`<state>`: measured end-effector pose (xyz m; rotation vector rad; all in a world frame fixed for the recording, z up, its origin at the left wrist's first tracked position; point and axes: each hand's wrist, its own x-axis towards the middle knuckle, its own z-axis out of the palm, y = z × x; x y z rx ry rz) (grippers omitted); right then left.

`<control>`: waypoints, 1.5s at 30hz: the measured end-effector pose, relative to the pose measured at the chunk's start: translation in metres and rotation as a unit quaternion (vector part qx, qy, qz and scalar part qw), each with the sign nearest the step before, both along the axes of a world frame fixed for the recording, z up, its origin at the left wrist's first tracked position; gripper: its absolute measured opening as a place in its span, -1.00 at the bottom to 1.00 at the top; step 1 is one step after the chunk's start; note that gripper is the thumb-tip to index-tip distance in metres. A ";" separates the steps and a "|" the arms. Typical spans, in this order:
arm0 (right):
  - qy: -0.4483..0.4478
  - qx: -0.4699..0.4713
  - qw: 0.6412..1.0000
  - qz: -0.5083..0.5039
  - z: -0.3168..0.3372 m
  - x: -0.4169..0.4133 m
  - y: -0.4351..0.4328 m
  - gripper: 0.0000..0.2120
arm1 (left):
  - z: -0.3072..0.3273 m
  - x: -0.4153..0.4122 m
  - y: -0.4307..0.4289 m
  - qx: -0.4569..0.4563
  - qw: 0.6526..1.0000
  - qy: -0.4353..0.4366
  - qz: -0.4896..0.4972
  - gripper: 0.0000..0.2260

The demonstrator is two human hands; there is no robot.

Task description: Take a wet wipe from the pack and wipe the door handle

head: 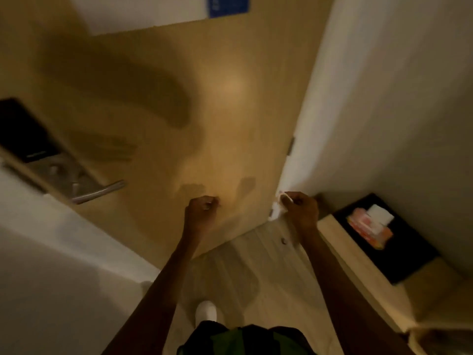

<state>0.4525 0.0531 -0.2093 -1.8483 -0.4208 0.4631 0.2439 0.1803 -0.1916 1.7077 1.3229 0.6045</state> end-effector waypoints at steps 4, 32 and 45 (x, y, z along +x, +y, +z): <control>0.046 -0.018 0.993 -0.107 -0.020 0.063 -0.078 -0.92 | -0.008 0.093 -0.043 -0.041 0.994 0.005 -0.100 -0.82; 0.115 -0.120 0.842 -0.514 -0.091 0.313 -0.256 -0.93 | -0.066 0.507 -0.144 -0.082 0.831 0.110 -0.540 -0.77; 0.242 -0.032 0.859 -0.451 -0.106 0.358 -0.301 -0.71 | -0.079 0.565 -0.167 -0.114 0.848 0.104 -0.507 -0.73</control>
